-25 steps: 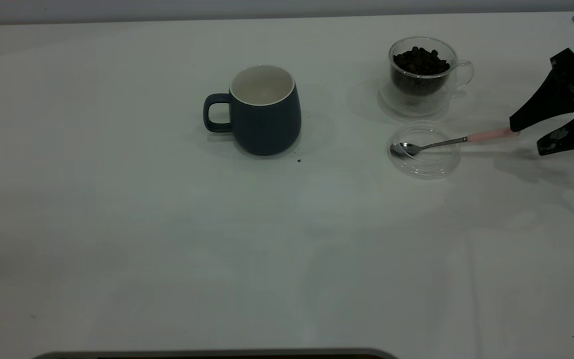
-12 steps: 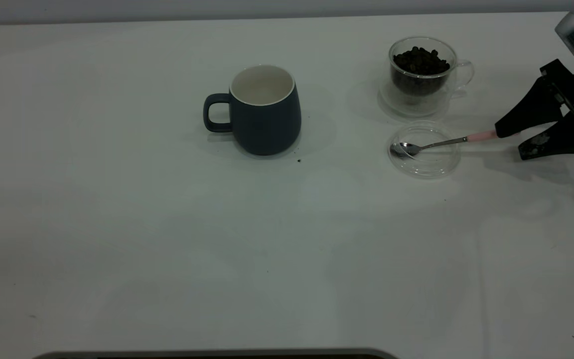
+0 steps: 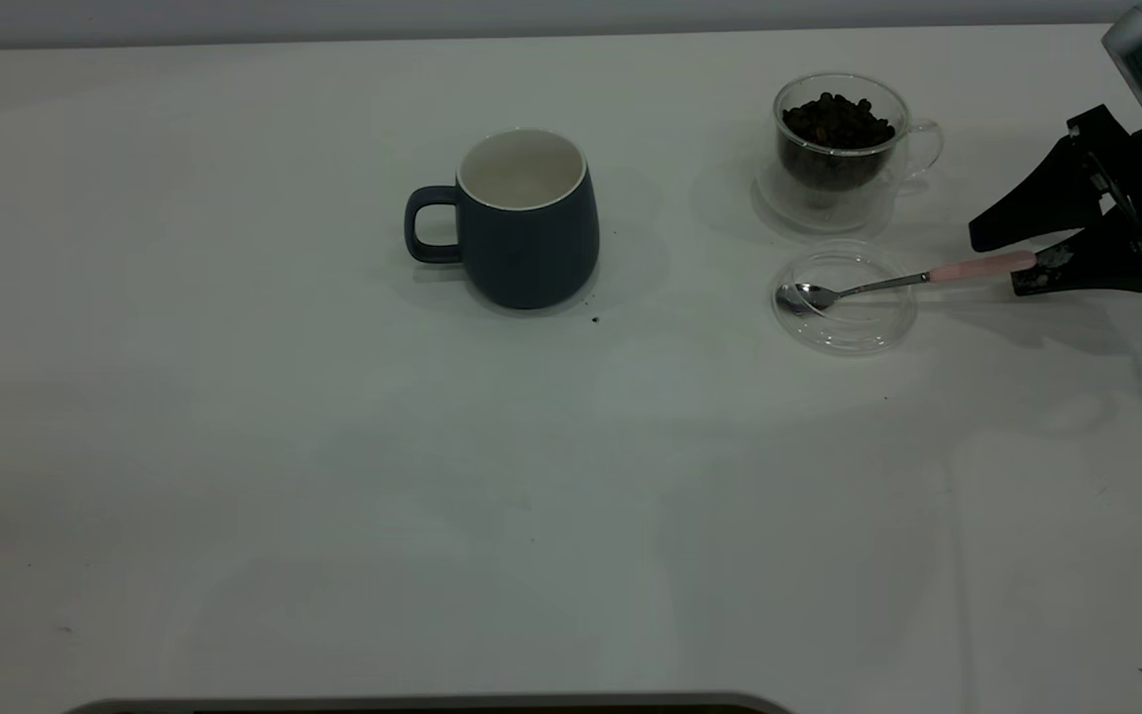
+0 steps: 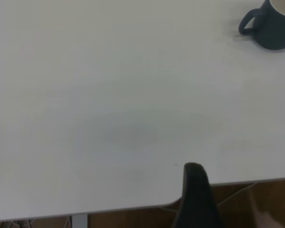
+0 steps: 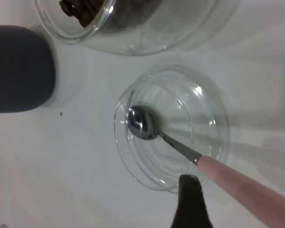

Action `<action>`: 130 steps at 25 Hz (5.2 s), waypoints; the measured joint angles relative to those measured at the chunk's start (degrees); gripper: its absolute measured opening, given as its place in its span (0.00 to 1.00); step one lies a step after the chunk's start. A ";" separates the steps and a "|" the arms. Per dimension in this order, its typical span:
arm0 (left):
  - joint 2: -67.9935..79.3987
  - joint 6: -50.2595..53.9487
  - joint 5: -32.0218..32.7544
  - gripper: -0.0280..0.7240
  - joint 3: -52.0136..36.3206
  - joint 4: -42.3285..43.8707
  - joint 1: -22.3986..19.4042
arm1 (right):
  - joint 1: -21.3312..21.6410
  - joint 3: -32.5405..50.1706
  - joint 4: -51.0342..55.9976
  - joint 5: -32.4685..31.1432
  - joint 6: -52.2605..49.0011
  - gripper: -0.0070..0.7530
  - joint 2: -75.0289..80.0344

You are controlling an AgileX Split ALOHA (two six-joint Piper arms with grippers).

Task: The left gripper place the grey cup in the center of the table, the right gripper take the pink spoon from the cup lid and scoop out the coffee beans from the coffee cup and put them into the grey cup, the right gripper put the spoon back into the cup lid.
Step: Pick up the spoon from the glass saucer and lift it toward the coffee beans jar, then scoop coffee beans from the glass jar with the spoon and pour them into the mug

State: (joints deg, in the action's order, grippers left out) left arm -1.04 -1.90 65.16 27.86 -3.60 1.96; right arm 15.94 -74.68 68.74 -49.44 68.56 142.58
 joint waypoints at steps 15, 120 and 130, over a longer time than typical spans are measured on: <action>0.00 0.08 0.00 0.79 0.00 0.00 0.00 | 0.00 0.00 0.49 -1.22 0.24 0.47 0.00; 0.00 -0.03 0.00 0.79 0.00 0.00 0.00 | 2.07 -0.83 7.97 -4.91 -21.50 0.16 -10.26; 0.00 -0.03 0.00 0.79 0.00 0.00 0.00 | 2.70 -0.42 10.20 -6.99 -21.11 0.16 -9.59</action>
State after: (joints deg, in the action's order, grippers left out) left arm -1.04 -1.92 65.16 27.86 -3.60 1.96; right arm 18.64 -75.10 78.94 -56.43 47.45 132.99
